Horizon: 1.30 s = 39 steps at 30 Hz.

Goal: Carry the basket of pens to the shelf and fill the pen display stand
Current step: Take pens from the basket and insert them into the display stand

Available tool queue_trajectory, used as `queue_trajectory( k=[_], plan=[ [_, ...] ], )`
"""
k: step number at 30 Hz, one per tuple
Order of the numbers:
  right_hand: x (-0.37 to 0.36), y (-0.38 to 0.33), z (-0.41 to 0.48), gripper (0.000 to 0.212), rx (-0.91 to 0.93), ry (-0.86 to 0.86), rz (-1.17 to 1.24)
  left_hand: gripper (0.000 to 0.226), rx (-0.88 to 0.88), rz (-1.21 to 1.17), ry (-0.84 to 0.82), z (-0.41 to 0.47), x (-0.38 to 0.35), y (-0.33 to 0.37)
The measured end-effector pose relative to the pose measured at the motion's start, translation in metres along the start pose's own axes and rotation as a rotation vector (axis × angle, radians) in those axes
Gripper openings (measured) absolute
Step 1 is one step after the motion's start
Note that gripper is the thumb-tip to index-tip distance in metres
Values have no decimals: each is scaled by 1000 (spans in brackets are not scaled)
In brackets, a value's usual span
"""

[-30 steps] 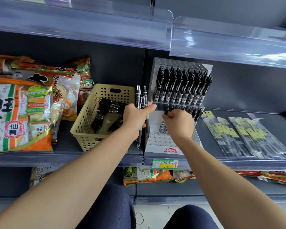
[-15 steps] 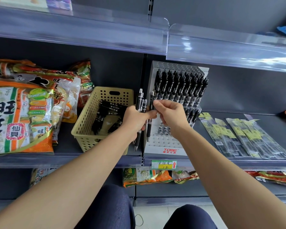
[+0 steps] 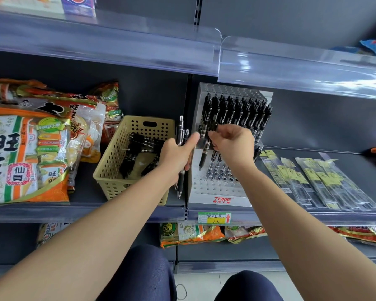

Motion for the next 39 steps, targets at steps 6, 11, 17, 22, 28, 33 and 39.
queue_trajectory(
  k=[6, 11, 17, 22, 28, 33, 39],
  plan=[
    [6, 1, -3, 10, 97, 103, -224, 31, 23, -120, -21, 1, 2, 5],
    [-2, 8, -5, 15, 111, 98, -344, 23, 5, -146, -11, 3, 3, 6],
    [-6, 4, -4, 19, 138, 88, -421, 23, -33, -156, 44, 5, 8, 9],
    [-7, 4, -4, 18, 149, 95, -427, 20, -50, -153, 62, 8, 13, 8],
    [-4, 5, -5, 19, 160, 113, -461, 20, -35, -144, 81, 11, 14, 6],
    [-6, 4, -3, 19, 145, 107, -467, 25, -41, -119, 96, 10, 14, 6],
    [-5, 3, -5, 18, 154, 115, -492, 29, -54, -132, 97, 10, 16, 10]
  ],
)
Point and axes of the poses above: each hand's wrist, its own z-axis towards the middle knuckle, its own x-axis out of the back of the hand, y = z × x, the point moved 6 cm from there along z, towards the middle knuckle, and after that the axes turned 5 degrees about y, right-handed, at the moved point
